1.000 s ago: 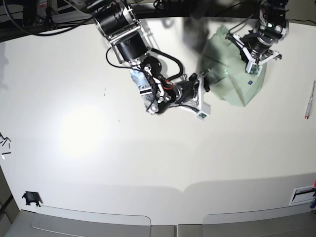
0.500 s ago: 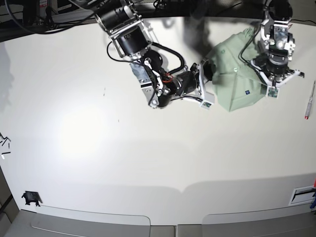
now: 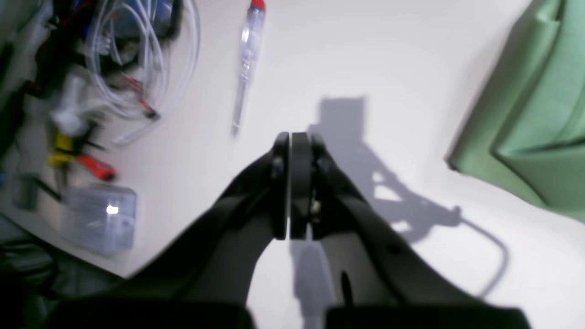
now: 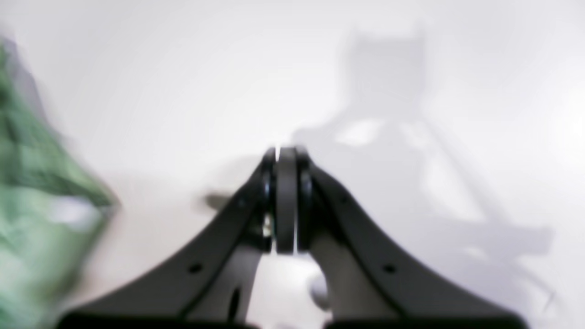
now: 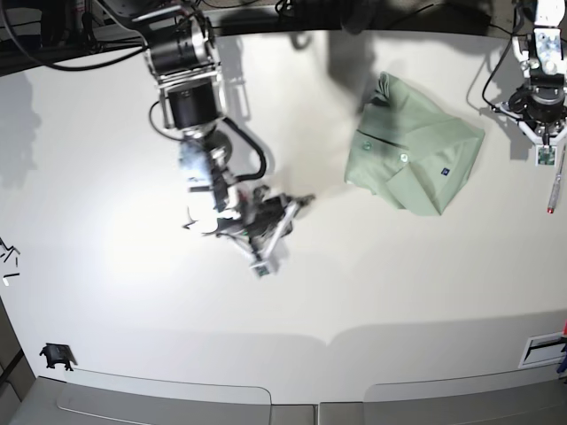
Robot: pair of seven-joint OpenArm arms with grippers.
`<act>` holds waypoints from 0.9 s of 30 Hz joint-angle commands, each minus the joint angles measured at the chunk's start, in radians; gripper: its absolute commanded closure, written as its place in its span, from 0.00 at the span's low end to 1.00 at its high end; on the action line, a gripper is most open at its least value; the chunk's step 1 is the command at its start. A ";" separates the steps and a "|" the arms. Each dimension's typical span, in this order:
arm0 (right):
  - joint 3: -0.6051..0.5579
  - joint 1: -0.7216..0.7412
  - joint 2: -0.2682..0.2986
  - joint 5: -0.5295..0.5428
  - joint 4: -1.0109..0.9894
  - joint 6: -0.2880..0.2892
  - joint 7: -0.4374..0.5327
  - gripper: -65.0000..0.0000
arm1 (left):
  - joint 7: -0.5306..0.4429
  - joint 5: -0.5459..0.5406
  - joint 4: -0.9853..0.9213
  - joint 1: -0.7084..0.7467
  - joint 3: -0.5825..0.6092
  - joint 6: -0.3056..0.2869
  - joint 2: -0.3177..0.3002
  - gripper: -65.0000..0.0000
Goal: Fold the T-shirt properly
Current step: 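Grasp the folded shirt with the right gripper and drag it across the table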
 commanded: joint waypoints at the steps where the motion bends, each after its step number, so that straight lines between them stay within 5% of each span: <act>1: 0.029 0.042 -0.033 0.063 0.018 0.019 0.020 1.00 | -0.027 -0.003 0.017 0.006 -0.018 0.007 -0.014 1.00; 7: 0.139 0.056 -0.131 0.195 0.019 0.261 0.002 1.00 | -0.030 -0.002 0.017 0.027 -0.028 0.007 -0.014 1.00; 11: -0.035 0.059 -0.131 0.235 0.018 0.261 -0.012 1.00 | -0.032 -0.003 0.016 0.027 -0.028 0.007 -0.014 1.00; 15: -0.325 0.064 -0.131 0.108 0.018 0.261 0.027 1.00 | -0.032 -0.003 0.016 0.027 -0.028 0.007 -0.014 1.00; 19: -0.564 0.064 -0.131 0.009 0.018 0.261 0.167 1.00 | -0.031 -0.003 0.016 0.027 -0.028 0.007 -0.014 1.00; 22: -0.661 0.064 -0.131 0.008 0.018 0.261 0.258 1.00 | -0.031 -0.002 0.016 0.027 -0.028 0.007 -0.014 1.00; 27: -0.699 0.055 -0.131 0.008 0.018 0.261 0.266 1.00 | -0.031 -0.002 0.016 0.027 -0.028 0.007 -0.014 1.00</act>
